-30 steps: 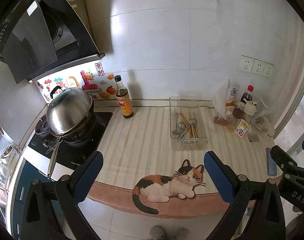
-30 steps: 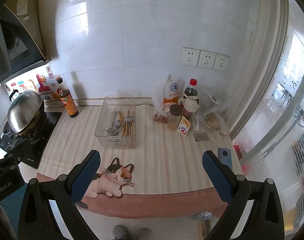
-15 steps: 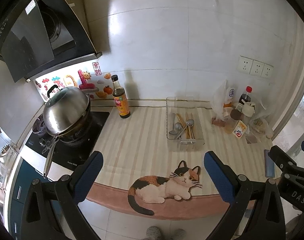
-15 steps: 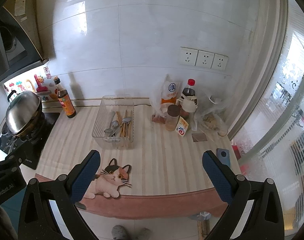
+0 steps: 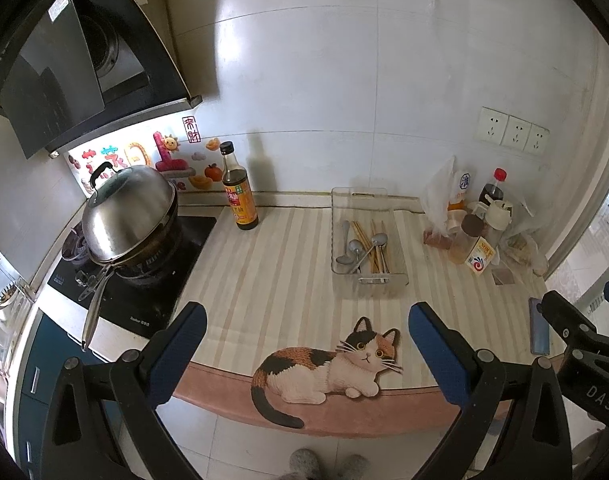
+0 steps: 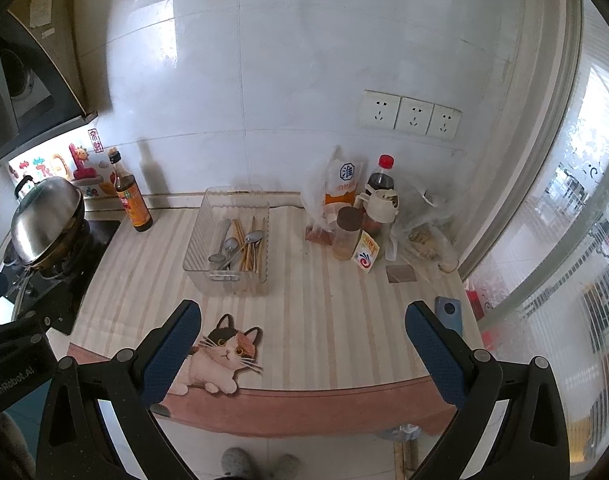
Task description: Organize utensils
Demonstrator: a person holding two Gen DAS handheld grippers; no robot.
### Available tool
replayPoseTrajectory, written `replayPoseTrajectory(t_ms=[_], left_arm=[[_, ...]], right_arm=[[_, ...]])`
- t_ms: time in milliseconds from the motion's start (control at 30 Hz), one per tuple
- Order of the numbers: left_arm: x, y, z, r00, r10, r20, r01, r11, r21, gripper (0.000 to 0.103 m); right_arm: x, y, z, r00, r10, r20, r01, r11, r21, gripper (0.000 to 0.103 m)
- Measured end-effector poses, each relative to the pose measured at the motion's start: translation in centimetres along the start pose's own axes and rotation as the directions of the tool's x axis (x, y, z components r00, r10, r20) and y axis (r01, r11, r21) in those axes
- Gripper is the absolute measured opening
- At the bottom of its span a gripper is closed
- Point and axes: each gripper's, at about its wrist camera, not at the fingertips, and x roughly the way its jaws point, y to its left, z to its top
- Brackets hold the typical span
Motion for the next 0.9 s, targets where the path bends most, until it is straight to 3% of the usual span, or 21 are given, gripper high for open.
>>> replayPoseTrajectory(t_ms=[900], left_arm=[[0.29, -0.30, -0.09, 1.000, -0.014, 0.006, 0.014, 1.000, 0.003, 0.103]], right_arm=[[0.48, 0.07, -0.08, 1.000, 0.003, -0.003, -0.003, 1.000, -0.003, 0.103]])
